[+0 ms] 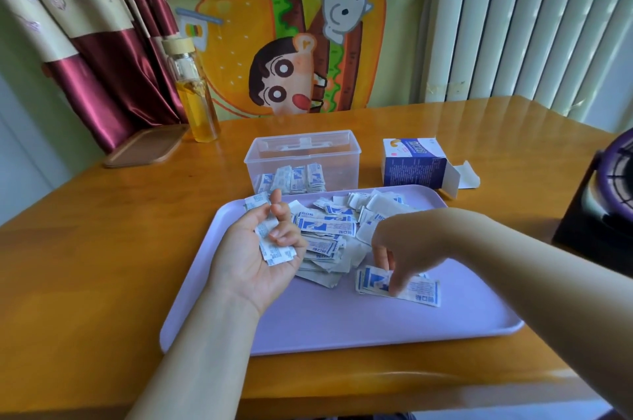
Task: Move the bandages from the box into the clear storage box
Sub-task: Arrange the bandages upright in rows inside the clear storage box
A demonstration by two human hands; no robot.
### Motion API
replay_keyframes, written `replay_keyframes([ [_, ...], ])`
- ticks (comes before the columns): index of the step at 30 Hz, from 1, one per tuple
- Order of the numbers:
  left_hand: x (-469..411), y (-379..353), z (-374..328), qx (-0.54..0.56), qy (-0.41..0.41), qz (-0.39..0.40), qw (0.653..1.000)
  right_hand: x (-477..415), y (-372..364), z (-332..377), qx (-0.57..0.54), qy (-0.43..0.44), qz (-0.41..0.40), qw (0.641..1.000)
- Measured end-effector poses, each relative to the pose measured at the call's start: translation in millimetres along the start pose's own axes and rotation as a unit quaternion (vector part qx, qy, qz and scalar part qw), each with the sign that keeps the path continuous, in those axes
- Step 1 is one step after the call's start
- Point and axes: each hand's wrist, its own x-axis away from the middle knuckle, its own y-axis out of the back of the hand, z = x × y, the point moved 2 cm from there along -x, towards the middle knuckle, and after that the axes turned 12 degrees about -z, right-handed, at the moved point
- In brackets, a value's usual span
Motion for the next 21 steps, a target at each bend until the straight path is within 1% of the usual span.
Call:
replay_keyframes([
  [2, 1.2, 0.2, -2.8, 0.004, -0.006, 0.001, 1.000, 0.6, -0.6, 0.6, 0.003, 0.003, 0.003, 1.000],
  [4, 2.0, 1.0, -6.3, 0.009, -0.014, 0.002, 1.000, 5.6, 1.3, 1.2, -0.017, 0.008, 0.005, 1.000],
  [6, 2.7, 2.9, -10.7, 0.014, -0.023, -0.002, 1.000, 8.3, 5.0, 7.1, -0.055, 0.020, 0.002, 0.998],
  [10, 4.7, 0.9, -14.9, 0.019, -0.024, -0.003, 1.000, -0.5, 2.3, 29.7, -0.149, 0.057, -0.047, 0.986],
  [12, 7.1, 2.7, -17.7, 0.020, -0.030, -0.002, 0.999, -9.2, -1.6, 38.9, -0.203, 0.058, -0.091, 0.973],
  [14, 8.4, 7.1, -23.0, 0.024, -0.041, -0.004, 0.999, -22.3, 3.0, 36.3, -0.243, 0.039, -0.187, 0.951],
  [16, 9.6, 12.2, -28.1, 0.029, -0.052, -0.011, 0.998, -38.2, 9.4, 23.6, -0.248, 0.004, -0.272, 0.930],
  [17, 9.9, 14.6, -30.1, 0.033, -0.055, -0.014, 0.998, -46.1, 10.8, 18.7, -0.228, -0.008, -0.284, 0.931],
  [18, 9.9, 16.3, -31.2, 0.036, -0.056, -0.015, 0.998, -53.8, 10.2, 15.1, -0.201, -0.018, -0.273, 0.941],
  [20, 9.9, 17.9, -31.2, 0.039, -0.054, -0.017, 0.998, -67.3, 4.0, 12.0, -0.164, -0.031, -0.212, 0.963],
  [21, 10.0, 18.0, -30.5, 0.036, -0.052, -0.018, 0.998, -72.0, 1.1, 11.9, -0.160, -0.037, -0.187, 0.969],
])
